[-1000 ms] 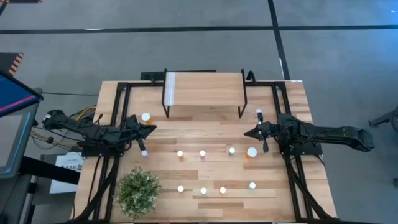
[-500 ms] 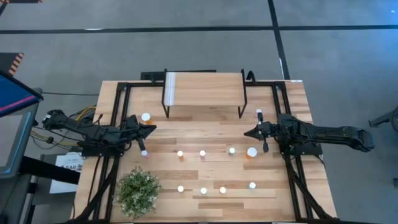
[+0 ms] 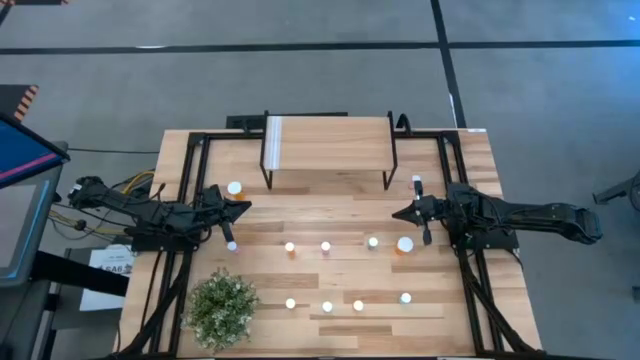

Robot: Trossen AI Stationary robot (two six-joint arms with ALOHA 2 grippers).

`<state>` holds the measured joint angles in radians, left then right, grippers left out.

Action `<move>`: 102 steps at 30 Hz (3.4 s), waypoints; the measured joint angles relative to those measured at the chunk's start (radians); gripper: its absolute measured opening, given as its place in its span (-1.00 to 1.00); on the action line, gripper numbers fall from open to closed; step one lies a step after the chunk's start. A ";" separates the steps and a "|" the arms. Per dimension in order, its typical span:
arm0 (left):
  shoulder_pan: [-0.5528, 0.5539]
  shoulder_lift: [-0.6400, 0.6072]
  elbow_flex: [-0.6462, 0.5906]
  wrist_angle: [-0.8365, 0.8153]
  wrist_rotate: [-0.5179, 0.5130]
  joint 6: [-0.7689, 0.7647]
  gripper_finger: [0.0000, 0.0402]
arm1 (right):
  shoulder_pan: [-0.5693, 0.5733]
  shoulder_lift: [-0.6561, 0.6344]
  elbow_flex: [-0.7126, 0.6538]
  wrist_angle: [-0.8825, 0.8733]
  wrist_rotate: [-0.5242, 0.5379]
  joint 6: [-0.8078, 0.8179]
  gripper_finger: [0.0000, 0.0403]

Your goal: Pick and place medicine bottles onto shelf by color

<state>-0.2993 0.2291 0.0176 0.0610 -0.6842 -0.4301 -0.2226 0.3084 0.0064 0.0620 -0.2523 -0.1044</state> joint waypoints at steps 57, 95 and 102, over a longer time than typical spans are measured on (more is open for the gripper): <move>0.000 0.000 0.000 0.003 -0.011 0.026 -1.00 | -0.042 -0.001 0.000 0.046 0.124 0.076 -0.87; 0.000 0.000 -0.001 0.252 -0.010 0.113 -1.00 | -0.027 0.091 0.528 -0.730 0.509 0.515 -0.43; 0.000 0.000 -0.001 0.305 -0.070 0.120 -1.00 | -0.029 0.127 0.528 -0.774 0.618 0.682 0.11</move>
<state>-0.2996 0.2287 0.0170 0.3664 -0.7537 -0.3103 -0.2512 0.4355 0.5346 -0.7123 0.3654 0.5777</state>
